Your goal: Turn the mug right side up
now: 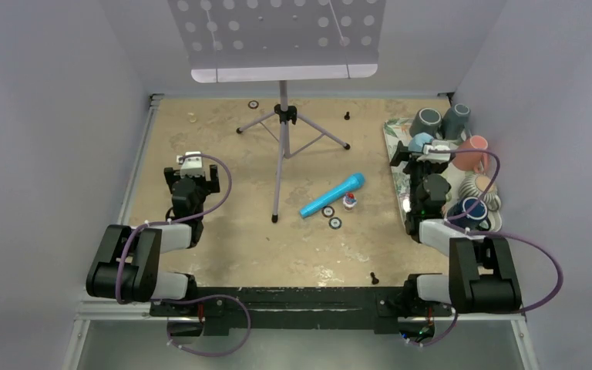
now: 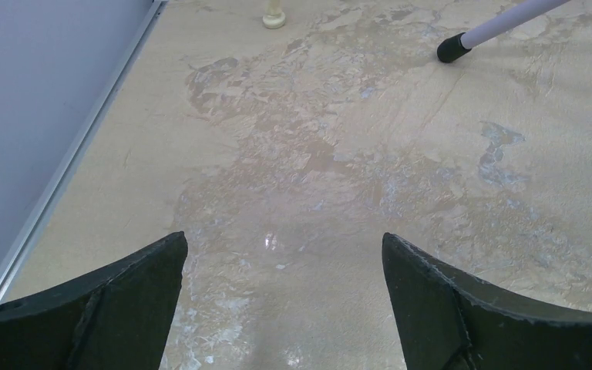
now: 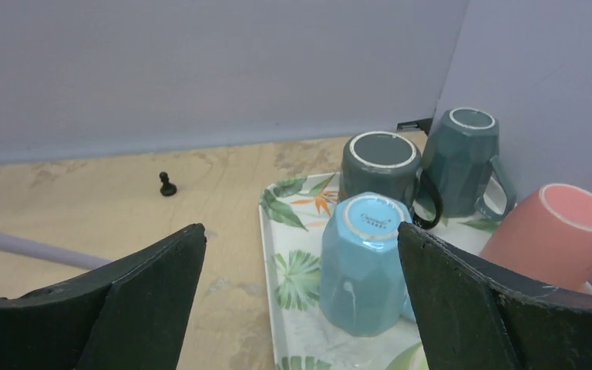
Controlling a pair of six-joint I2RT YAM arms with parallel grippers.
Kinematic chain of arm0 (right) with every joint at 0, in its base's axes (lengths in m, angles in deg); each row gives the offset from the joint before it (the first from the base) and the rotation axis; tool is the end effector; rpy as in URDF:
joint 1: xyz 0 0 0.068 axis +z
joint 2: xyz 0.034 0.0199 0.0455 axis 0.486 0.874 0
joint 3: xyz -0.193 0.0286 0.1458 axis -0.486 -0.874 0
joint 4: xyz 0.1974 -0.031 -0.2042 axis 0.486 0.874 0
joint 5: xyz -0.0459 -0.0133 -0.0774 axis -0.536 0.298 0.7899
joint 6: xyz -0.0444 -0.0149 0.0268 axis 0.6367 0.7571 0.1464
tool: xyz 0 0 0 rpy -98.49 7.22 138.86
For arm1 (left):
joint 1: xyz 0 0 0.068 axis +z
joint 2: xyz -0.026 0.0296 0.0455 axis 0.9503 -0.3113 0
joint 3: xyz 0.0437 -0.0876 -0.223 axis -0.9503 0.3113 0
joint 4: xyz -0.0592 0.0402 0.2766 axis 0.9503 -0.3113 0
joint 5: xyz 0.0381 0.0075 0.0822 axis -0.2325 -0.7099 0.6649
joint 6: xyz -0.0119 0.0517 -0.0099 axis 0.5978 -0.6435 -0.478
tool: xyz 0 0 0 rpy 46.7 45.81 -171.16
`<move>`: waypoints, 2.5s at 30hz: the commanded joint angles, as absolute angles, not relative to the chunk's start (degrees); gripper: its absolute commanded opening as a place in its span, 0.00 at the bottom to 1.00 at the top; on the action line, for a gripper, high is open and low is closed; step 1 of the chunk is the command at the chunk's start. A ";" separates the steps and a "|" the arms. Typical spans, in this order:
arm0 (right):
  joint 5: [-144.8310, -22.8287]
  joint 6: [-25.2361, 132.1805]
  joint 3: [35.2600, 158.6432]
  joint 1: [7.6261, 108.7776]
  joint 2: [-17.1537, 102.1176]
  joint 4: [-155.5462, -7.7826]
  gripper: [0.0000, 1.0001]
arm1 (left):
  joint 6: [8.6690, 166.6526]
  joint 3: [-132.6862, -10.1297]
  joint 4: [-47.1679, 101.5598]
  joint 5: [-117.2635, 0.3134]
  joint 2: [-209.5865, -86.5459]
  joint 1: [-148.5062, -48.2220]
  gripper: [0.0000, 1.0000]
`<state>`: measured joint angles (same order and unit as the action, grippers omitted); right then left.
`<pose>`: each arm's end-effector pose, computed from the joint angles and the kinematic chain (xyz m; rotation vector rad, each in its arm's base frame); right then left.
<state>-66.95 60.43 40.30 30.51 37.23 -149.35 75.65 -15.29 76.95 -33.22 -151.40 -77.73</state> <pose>0.2687 0.0010 0.1656 0.1151 1.3903 -0.0935 0.2578 -0.0160 0.1092 -0.1191 1.7513 0.1917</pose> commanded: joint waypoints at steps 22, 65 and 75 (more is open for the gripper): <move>-71.59 18.70 90.58 12.83 46.43 -71.22 0.78 | 55.66 -34.87 24.49 -59.25 -129.22 -77.40 1.00; -61.97 56.65 104.27 22.27 56.91 -57.93 0.98 | 52.59 -36.86 18.52 -63.12 -131.85 -77.40 0.97; -68.11 71.10 98.58 22.24 55.94 -56.81 0.92 | 52.44 -34.75 20.35 -64.83 -131.80 -77.40 0.98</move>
<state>-65.86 64.01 101.22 22.27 58.37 -55.87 53.80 -35.73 17.58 -62.53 -131.82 -77.60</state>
